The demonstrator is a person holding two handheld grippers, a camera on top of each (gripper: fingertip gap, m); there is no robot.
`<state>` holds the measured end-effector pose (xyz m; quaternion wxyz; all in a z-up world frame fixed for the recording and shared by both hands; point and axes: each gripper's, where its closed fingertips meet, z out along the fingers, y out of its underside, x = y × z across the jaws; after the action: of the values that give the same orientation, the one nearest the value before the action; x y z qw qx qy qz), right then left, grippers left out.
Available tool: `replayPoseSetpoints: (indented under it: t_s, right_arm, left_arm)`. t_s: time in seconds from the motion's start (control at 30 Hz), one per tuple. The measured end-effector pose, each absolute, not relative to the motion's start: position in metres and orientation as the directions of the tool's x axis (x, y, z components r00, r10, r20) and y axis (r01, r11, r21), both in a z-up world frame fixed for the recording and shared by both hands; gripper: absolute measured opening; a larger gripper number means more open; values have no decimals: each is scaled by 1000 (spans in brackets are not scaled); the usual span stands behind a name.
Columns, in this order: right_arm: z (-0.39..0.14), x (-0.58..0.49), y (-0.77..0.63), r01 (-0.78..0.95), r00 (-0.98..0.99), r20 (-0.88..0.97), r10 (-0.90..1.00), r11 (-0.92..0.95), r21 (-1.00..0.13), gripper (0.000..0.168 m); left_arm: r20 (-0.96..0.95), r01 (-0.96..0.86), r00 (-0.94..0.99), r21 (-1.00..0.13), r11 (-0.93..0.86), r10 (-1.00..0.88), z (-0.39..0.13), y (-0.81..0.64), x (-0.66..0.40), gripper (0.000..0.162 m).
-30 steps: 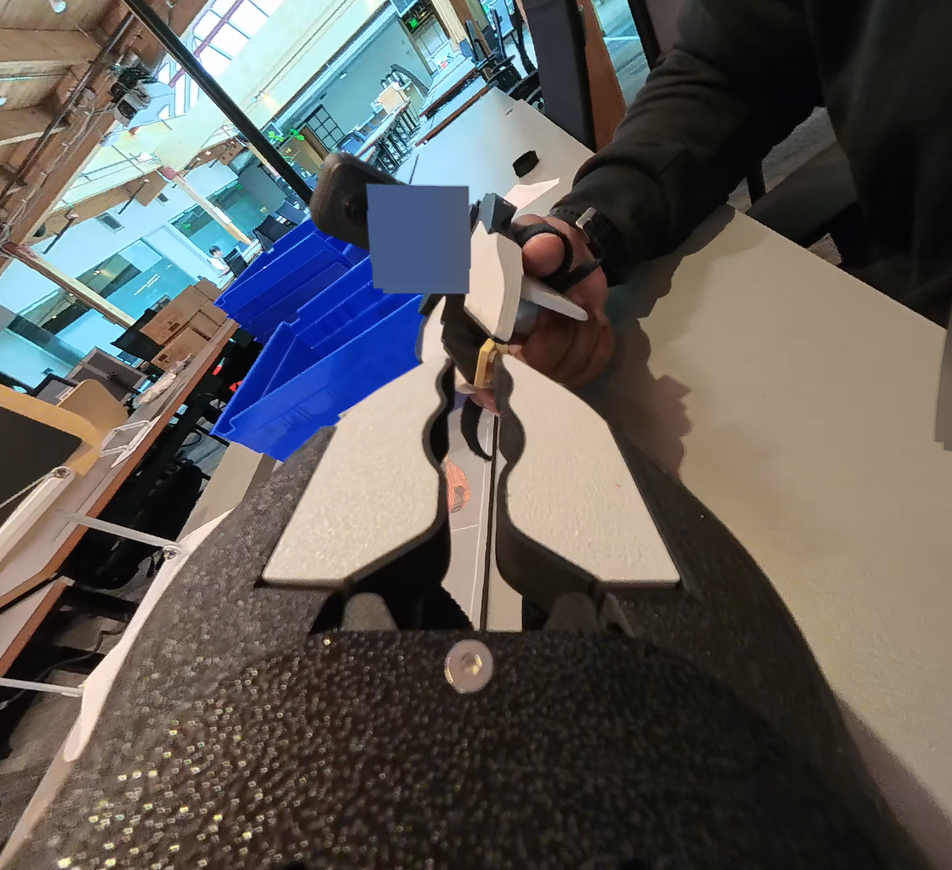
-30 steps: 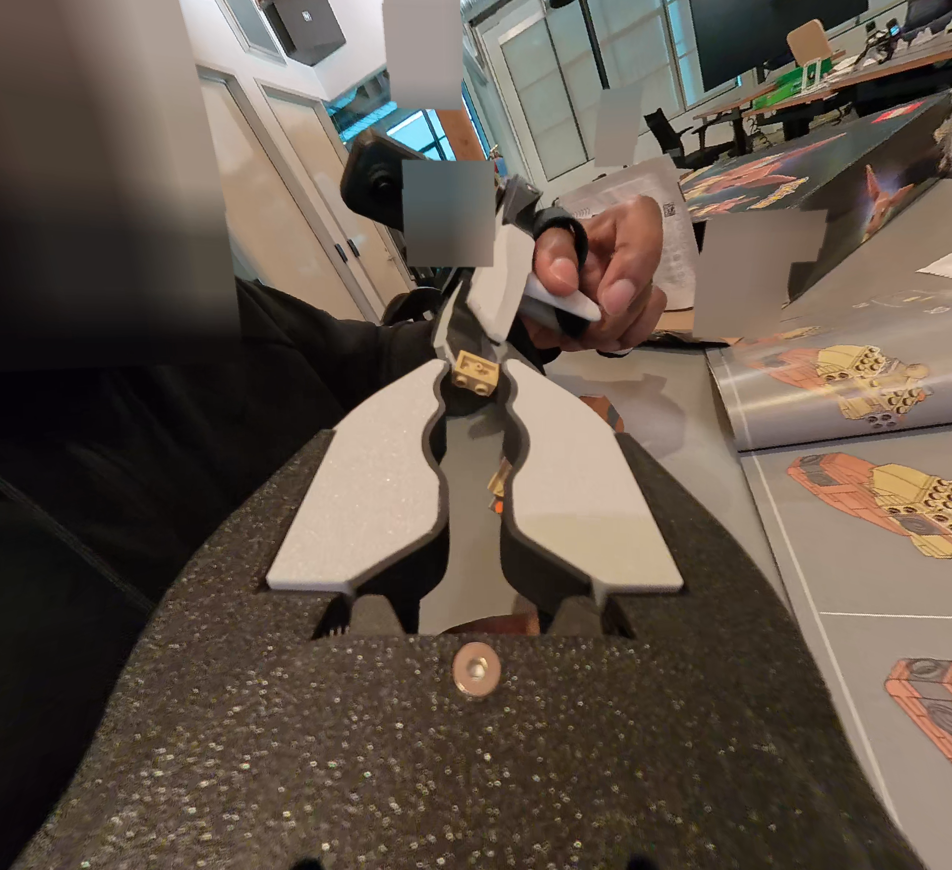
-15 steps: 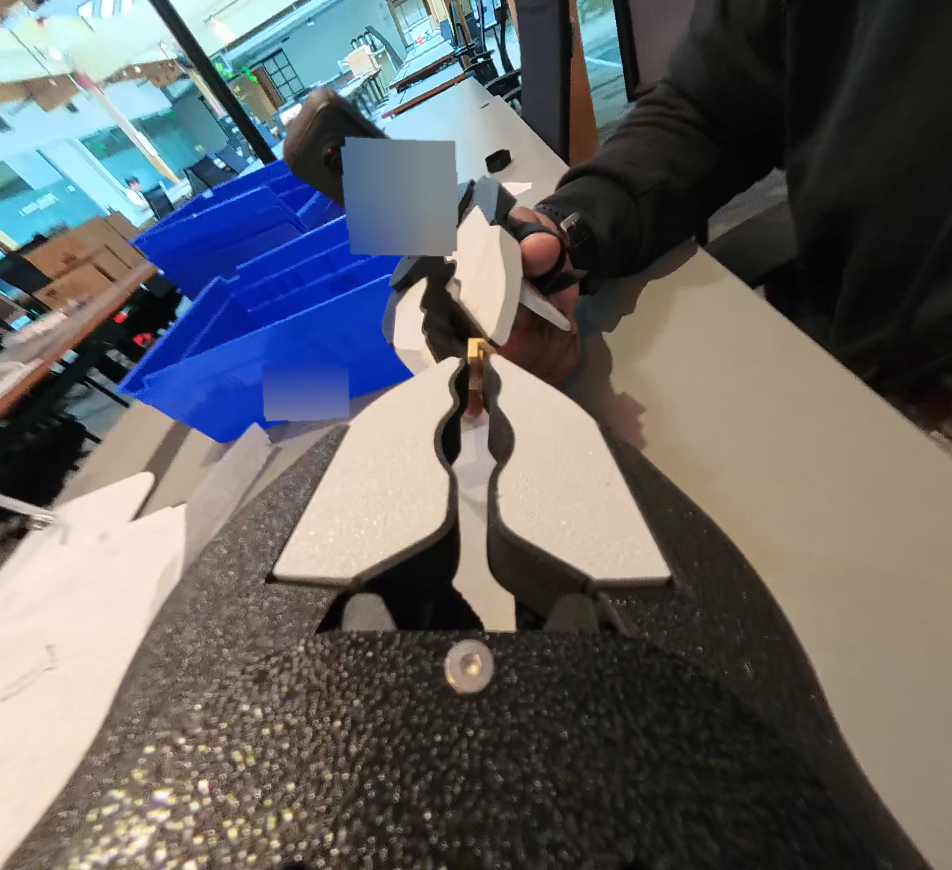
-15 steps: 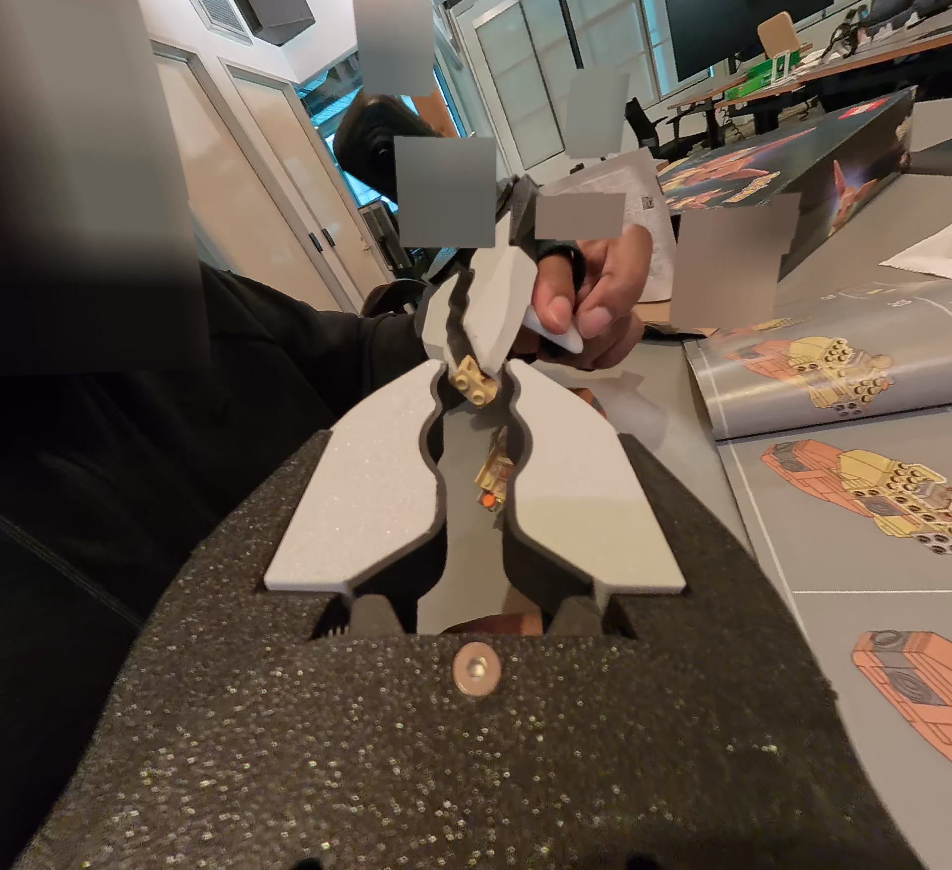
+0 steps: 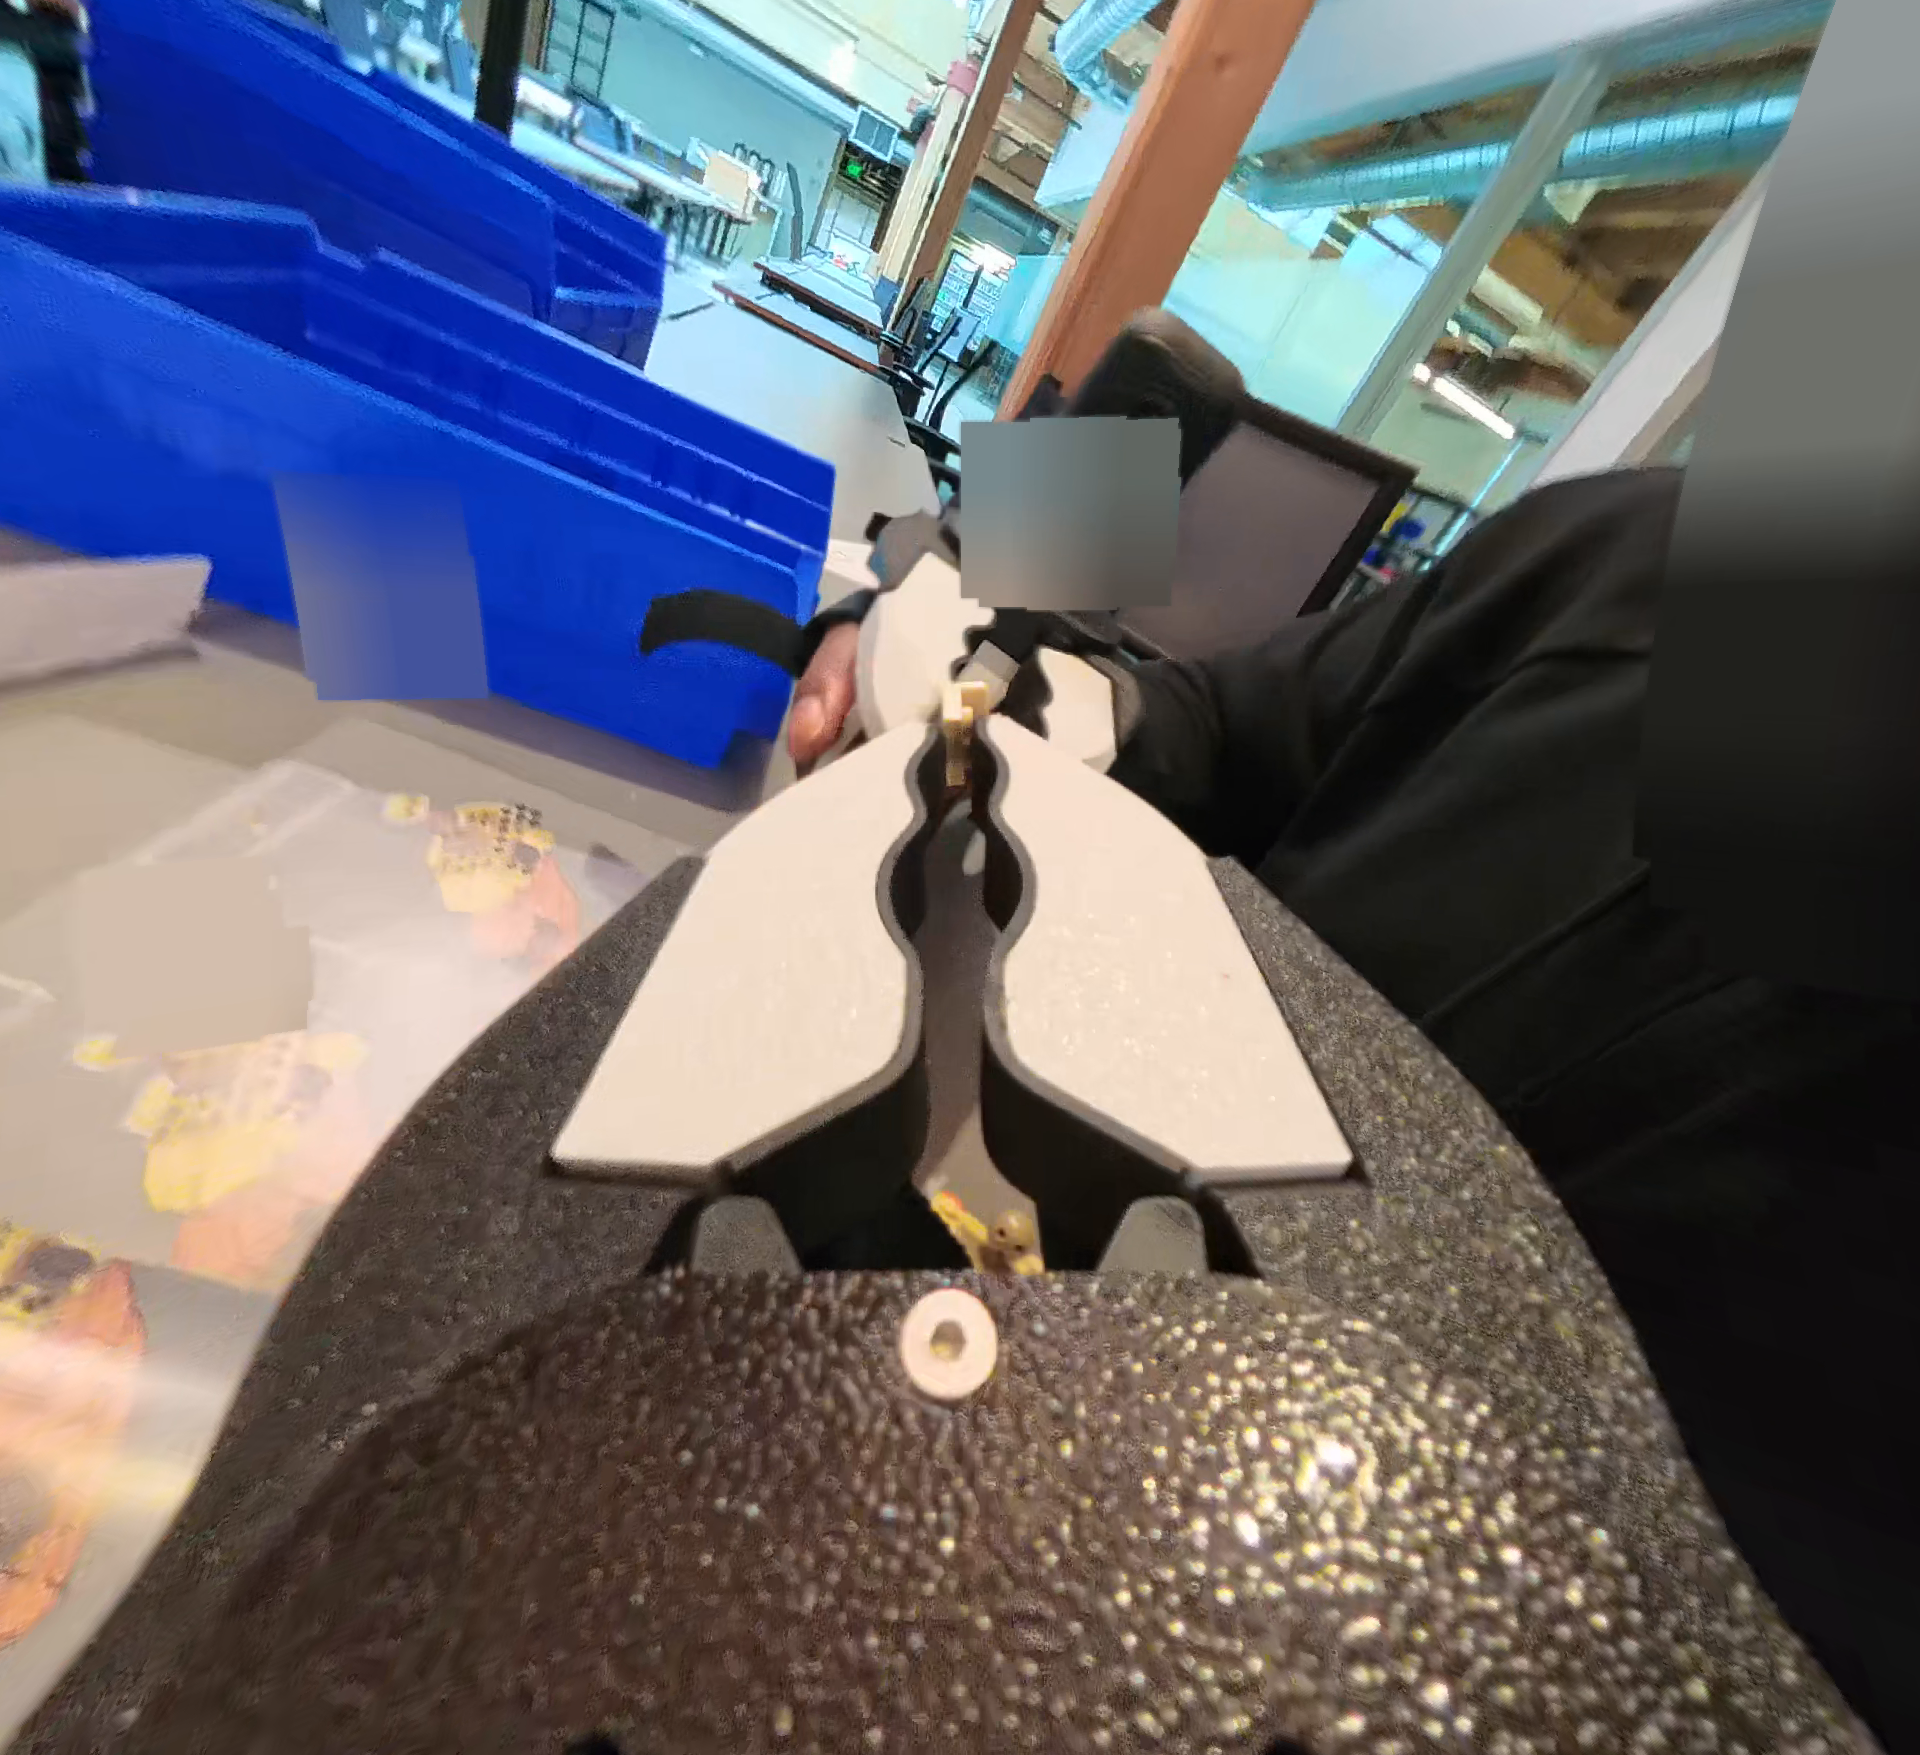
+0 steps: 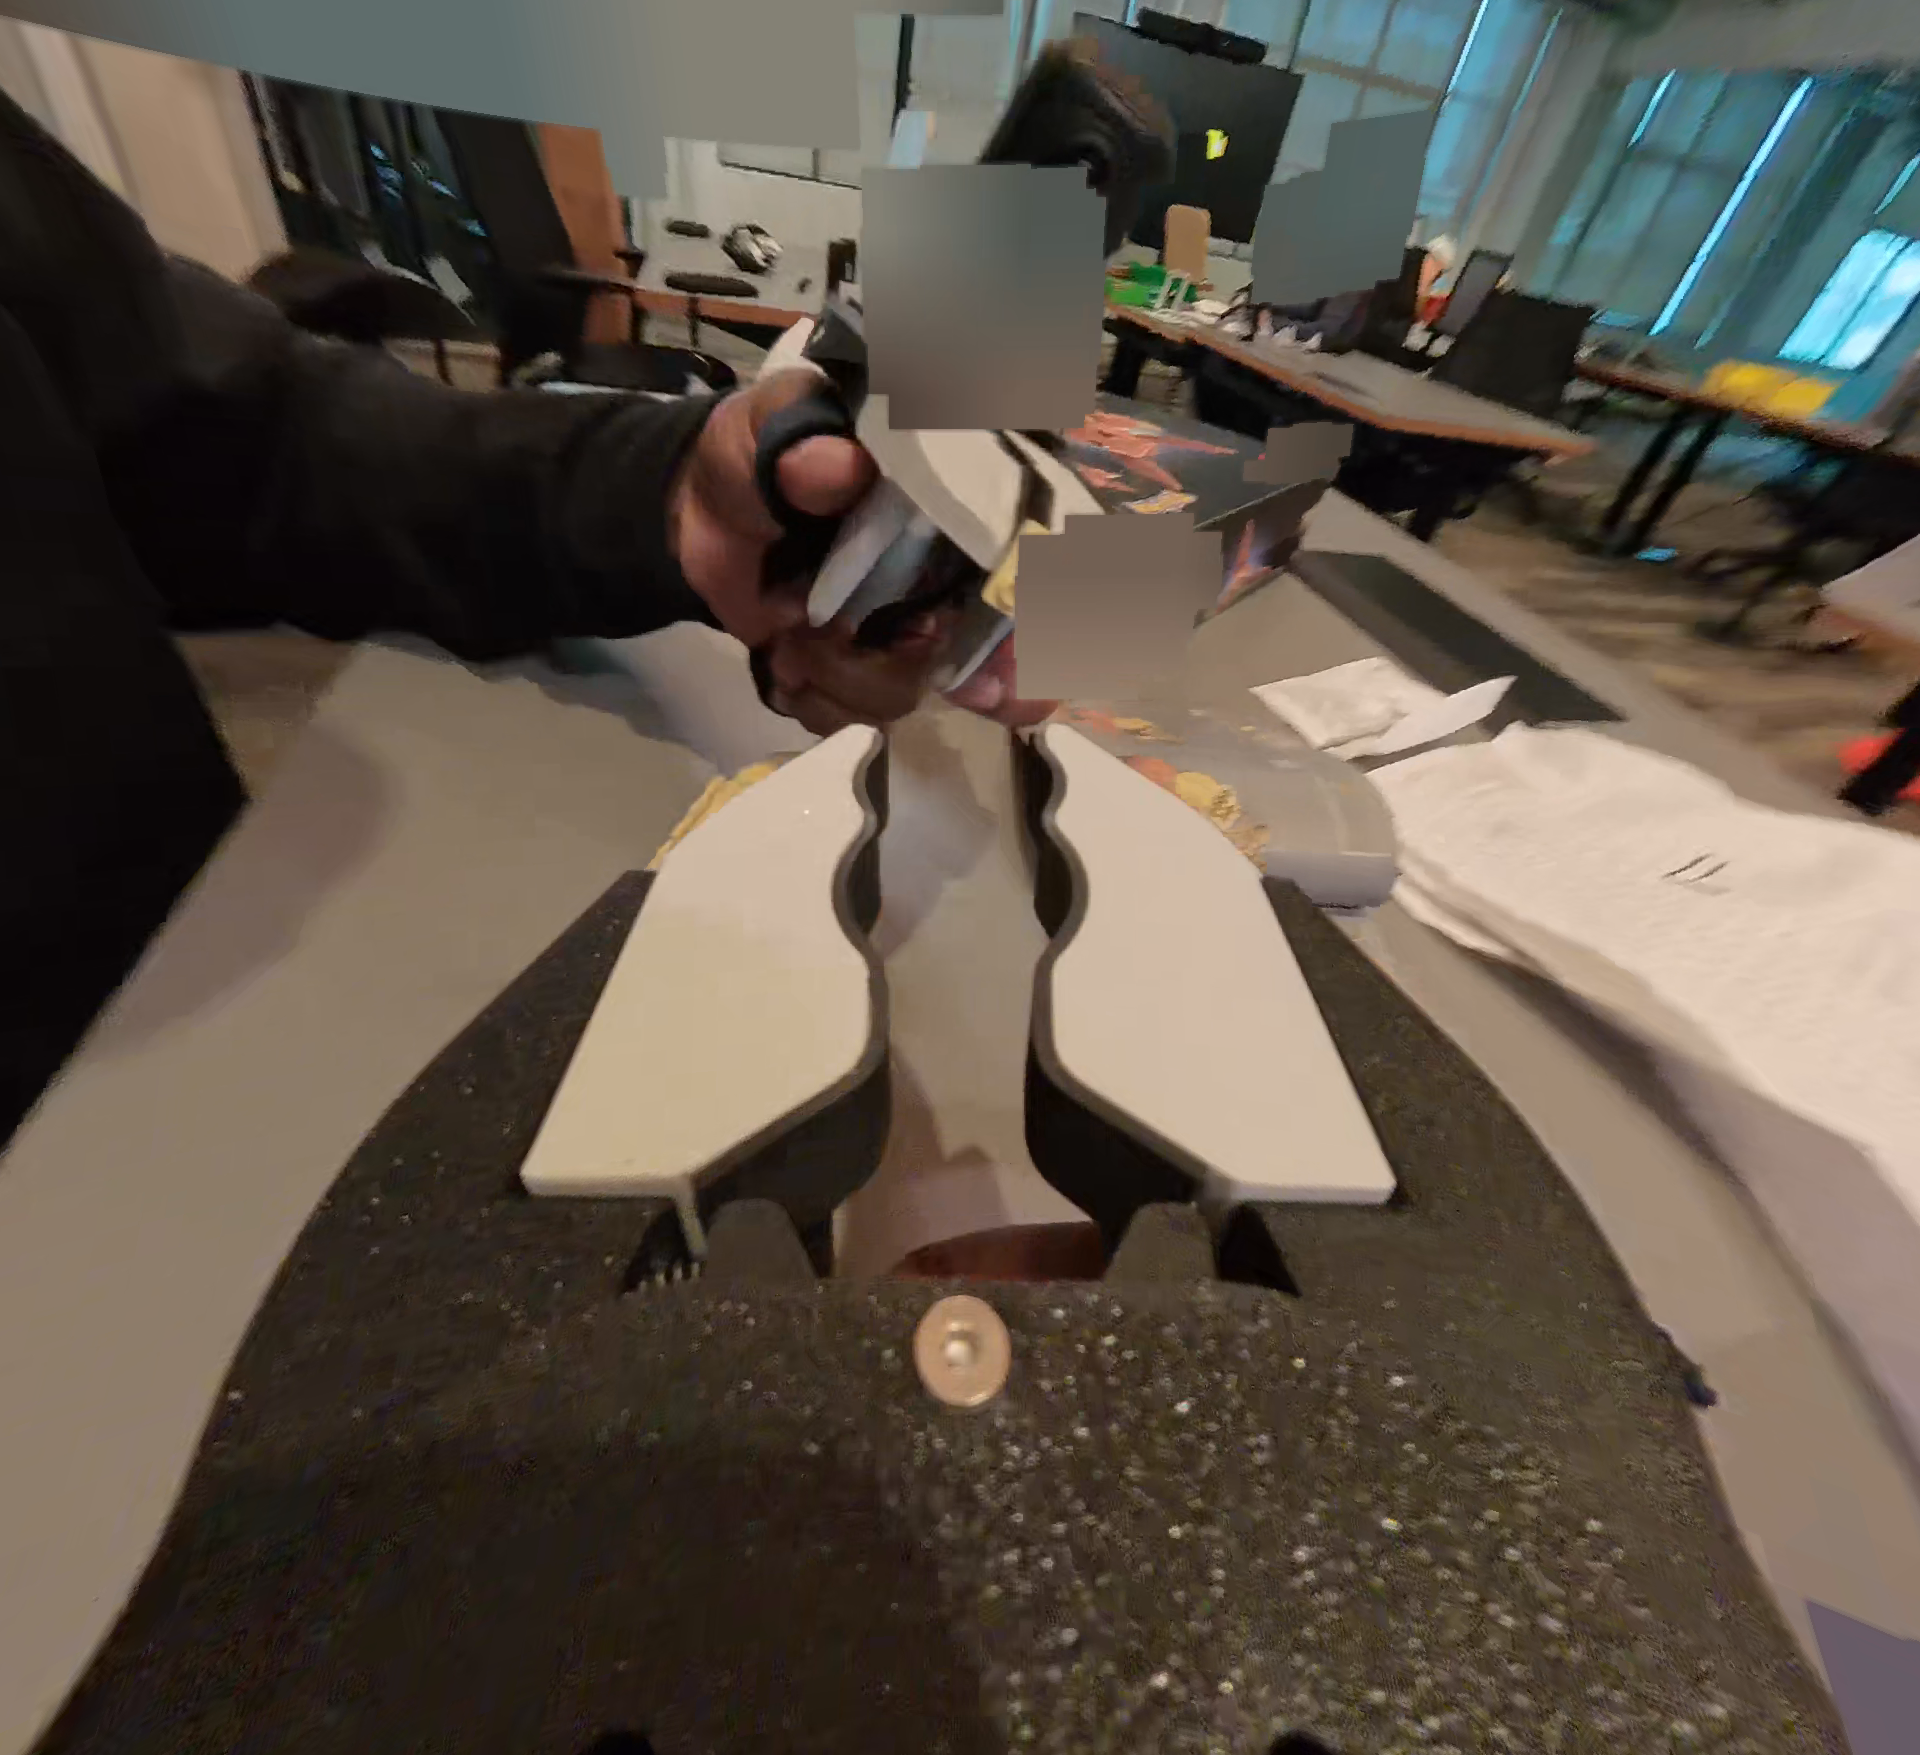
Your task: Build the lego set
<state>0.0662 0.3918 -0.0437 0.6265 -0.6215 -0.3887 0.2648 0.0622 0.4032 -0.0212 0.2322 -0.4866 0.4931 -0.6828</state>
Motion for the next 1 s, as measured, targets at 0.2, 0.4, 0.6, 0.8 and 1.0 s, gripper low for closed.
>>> replayPoseSetpoints:
  t_s: [0.2,0.4,0.6,0.8,1.0]
  right_arm:
    - [-41,71,396,287,596,352,721,218,-933,23]
    - [-40,72,398,406,582,506,637,311,-859,23]
    - [-46,67,396,512,499,641,583,398,-761,23]
    - [-44,63,389,501,447,670,593,454,-737,24]
    - [-41,62,387,502,423,695,581,488,-714,24]
  left_arm:
    - [516,-232,-350,-856,-461,-782,-25,409,63,4]
    - [538,-320,-282,-833,-451,-794,-30,404,63,4]
    - [612,-381,-216,-770,-511,-761,-40,396,67,4]
    - [629,-404,-213,-754,-519,-748,-44,391,69,4]
    - [629,-415,-234,-754,-509,-741,-41,384,69,4]
